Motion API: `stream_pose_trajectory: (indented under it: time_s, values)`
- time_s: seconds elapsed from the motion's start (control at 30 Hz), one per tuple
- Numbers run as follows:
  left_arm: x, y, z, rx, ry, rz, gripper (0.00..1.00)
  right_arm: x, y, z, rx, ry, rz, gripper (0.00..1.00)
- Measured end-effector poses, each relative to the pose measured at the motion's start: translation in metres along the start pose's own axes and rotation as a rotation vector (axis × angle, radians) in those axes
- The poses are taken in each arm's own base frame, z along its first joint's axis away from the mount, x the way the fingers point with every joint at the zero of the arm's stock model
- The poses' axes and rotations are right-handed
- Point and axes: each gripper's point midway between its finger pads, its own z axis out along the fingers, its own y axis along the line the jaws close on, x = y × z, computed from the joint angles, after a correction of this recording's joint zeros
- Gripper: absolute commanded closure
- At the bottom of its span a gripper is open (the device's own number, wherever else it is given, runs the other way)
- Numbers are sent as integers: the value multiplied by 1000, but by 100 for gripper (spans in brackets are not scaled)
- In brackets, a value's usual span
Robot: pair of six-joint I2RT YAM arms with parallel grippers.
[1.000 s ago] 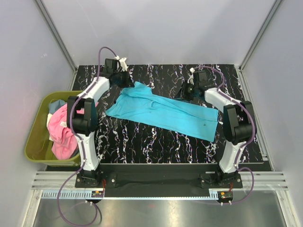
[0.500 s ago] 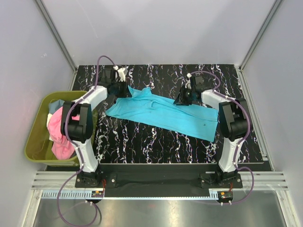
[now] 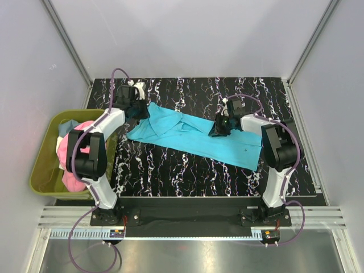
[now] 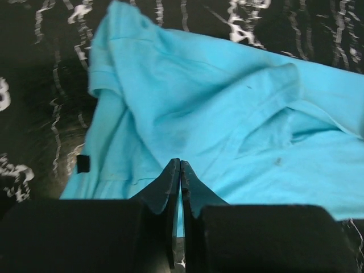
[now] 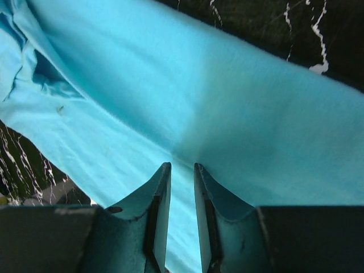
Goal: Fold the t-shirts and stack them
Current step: Fold the tshirt
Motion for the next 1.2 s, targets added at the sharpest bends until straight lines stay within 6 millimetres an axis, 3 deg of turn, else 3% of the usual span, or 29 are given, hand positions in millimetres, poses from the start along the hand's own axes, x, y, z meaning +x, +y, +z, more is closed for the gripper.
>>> stream_pose_trajectory:
  time_s: [0.07, 0.17, 0.3, 0.5, 0.57, 0.93, 1.2]
  values:
    - [4, 7, -1, -39, 13, -16, 76, 2, 1, -4, -2, 0, -6, 70]
    - [8, 8, -3, -66, 29, -39, 66, 3, 6, -12, -7, -9, -18, 70]
    - [12, -21, -1, -47, 51, 19, 54, -2, 15, -27, -15, -37, -33, 70]
    - [-14, -93, 14, 6, 16, 177, 49, -20, 33, -56, -34, -116, -63, 70]
    - [-18, -106, 24, -6, 5, 209, 49, -23, 38, -66, -39, -137, -71, 70]
    - [13, -109, 77, -129, 66, 291, 43, -35, 56, -108, -46, -234, -121, 70]
    - [13, -116, 93, -123, 64, 307, 41, -35, 54, -113, -24, -244, -129, 71]
